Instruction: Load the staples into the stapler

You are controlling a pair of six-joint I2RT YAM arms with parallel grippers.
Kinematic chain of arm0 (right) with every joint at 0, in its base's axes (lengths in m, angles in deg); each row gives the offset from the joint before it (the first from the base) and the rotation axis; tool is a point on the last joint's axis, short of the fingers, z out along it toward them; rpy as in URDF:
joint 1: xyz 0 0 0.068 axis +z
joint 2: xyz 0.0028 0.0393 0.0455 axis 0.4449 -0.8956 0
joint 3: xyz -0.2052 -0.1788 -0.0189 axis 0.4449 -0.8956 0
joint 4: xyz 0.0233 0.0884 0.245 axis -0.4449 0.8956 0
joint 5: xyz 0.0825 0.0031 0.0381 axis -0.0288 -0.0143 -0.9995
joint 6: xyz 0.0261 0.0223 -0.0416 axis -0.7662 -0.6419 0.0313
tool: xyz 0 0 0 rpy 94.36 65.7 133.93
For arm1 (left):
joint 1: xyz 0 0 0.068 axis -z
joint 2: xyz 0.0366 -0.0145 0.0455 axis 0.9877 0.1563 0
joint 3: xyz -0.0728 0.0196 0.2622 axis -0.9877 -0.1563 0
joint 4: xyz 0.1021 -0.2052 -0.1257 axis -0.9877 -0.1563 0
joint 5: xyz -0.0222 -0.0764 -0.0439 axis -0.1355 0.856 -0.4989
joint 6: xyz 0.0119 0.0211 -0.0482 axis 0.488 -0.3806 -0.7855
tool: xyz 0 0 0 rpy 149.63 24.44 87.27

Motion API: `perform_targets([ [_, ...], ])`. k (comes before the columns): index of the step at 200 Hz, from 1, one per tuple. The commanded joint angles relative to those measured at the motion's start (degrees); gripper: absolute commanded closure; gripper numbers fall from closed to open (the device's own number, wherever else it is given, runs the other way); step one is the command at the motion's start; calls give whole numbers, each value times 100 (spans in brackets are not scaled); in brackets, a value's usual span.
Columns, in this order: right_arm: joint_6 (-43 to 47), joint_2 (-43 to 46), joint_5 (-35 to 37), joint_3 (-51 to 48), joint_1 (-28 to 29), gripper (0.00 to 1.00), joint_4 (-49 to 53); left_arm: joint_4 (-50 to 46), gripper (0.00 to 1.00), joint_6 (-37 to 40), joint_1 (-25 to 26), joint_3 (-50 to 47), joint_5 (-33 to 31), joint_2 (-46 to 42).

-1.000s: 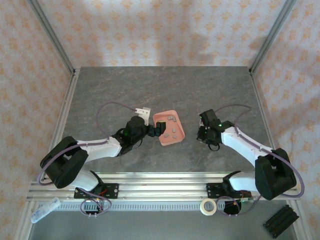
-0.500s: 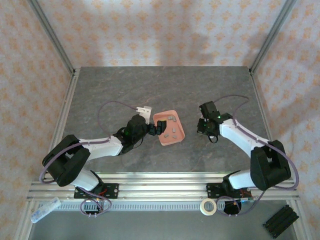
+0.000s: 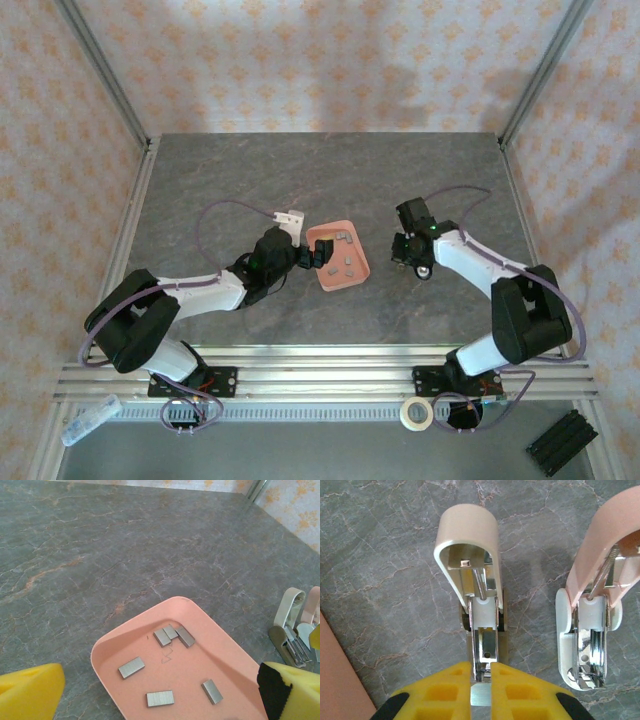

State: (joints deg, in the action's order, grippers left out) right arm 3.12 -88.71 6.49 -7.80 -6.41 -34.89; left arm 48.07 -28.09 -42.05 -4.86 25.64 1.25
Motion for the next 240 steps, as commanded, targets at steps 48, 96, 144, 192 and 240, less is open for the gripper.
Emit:
perform_targets([
  [48, 87, -164, -14, 187, -70, 87, -126, -107, 1, 171, -5, 202, -200, 41],
  [96, 108, -199, 111, 177, -69, 87, -46, -95, 1, 173, -2, 207, -187, 59],
  [144, 117, -278, 151, 177, -72, 87, -8, -97, 1, 181, -7, 228, -171, 74],
  [192, 142, -373, 146, 178, -72, 87, -8, -108, 1, 184, -2, 235, -170, 77],
  [240, 102, -437, 135, 169, -70, 87, -15, -101, 1, 190, -2, 279, -149, 103],
])
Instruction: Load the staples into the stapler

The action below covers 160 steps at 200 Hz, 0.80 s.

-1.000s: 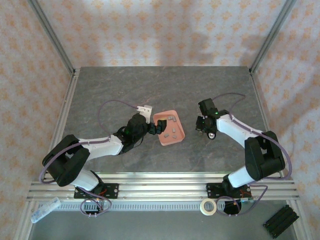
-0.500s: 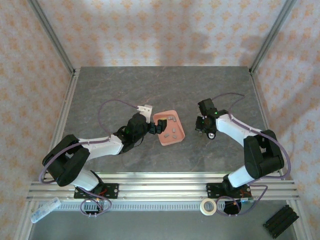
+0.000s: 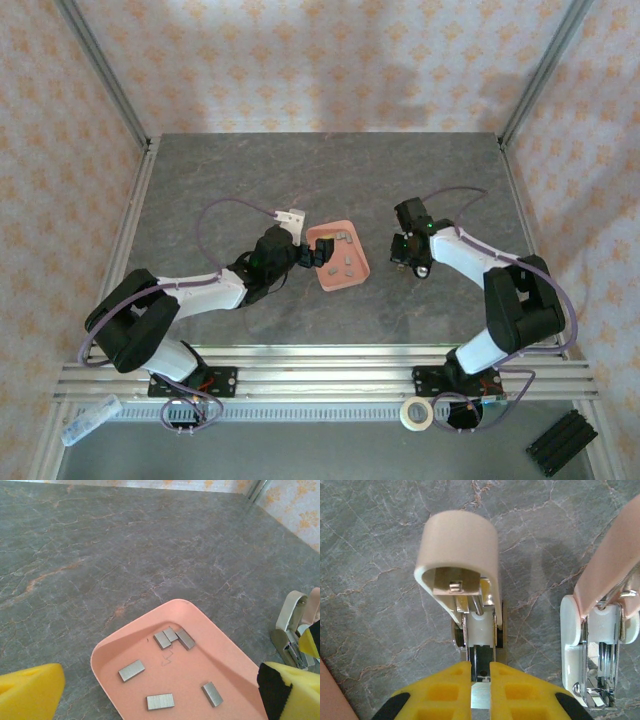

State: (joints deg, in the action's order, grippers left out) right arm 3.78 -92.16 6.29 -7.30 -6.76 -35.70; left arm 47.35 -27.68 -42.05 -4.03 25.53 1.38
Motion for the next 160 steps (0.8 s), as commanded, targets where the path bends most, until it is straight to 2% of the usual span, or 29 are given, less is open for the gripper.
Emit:
perform_targets([
  [1, 40, -95, 149, 118, -34, 87, 59, -32, 1, 153, -2, 197, -140, 90],
  [54, 41, -185, 98, 147, -35, 87, 51, -70, 1, 175, -2, 220, -141, 81],
  [160, 42, 192, 42, 328, -39, 73, 204, -106, 1, 153, -7, 231, -106, 46],
])
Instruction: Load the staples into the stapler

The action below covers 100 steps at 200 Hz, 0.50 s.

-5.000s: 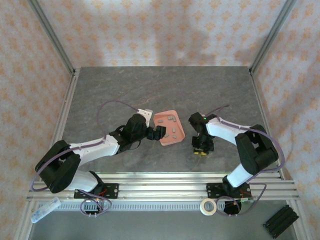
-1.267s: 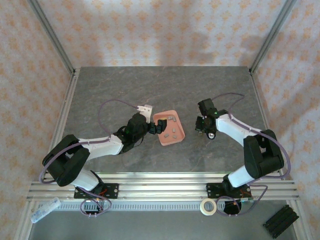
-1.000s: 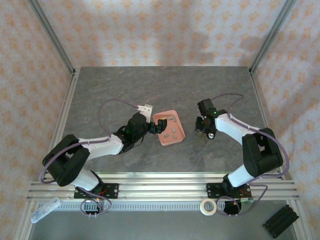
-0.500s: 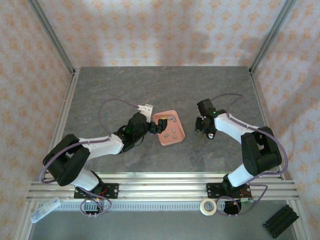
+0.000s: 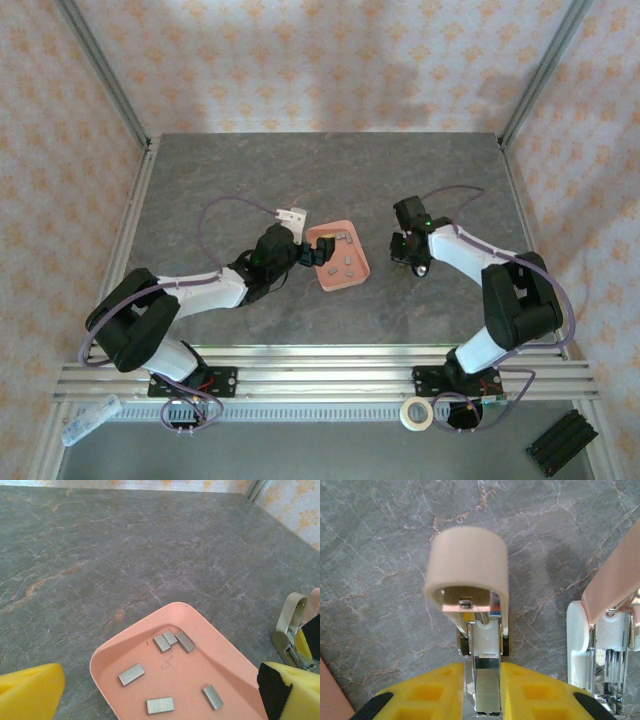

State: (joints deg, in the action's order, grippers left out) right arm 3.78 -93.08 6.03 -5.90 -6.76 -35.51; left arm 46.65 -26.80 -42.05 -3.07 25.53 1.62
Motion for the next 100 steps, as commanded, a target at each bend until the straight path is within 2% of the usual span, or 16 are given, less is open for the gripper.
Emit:
perform_targets([
  [1, 47, 295, 75, 189, -41, 73, 188, -36, 1, 68, -5, 136, -106, 22],
  [41, 18, 465, 118, 174, -41, 74, 330, -36, 1, 61, -9, 159, -54, 17],
  [100, -179, 451, -488, -105, -413, 79, 359, -14, 1, 45, -3, 160, 15, 48],
])
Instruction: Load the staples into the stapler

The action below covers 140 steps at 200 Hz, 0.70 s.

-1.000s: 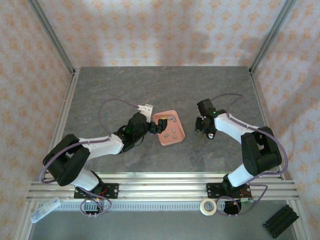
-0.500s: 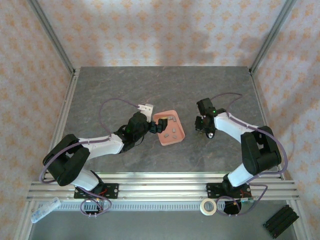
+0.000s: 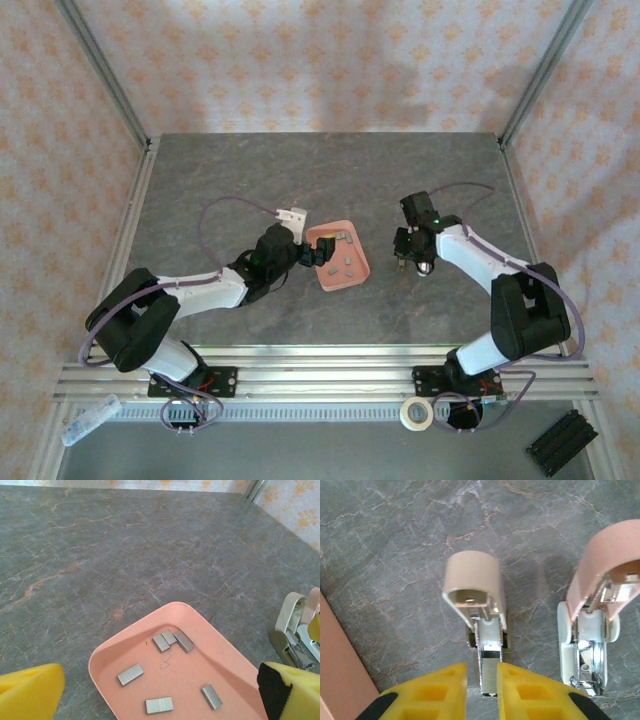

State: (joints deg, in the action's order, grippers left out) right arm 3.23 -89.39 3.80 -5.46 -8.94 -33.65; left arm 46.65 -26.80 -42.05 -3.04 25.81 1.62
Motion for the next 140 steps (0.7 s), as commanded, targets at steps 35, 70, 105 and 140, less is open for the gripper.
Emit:
perform_targets([
  [35, -131, -45, -463, -175, -230, 80, 154, -18, 1, 45, -2, 144, -24, 40],
  [70, -129, -155, -520, -180, -237, 80, 170, -18, 1, 45, -2, 142, -29, 39],
  [105, -131, -259, -529, -179, -231, 82, 189, -19, 1, 51, -2, 149, -30, 39],
  [140, -135, -369, -507, -175, -238, 83, 187, -27, 1, 48, -2, 152, -29, 39],
])
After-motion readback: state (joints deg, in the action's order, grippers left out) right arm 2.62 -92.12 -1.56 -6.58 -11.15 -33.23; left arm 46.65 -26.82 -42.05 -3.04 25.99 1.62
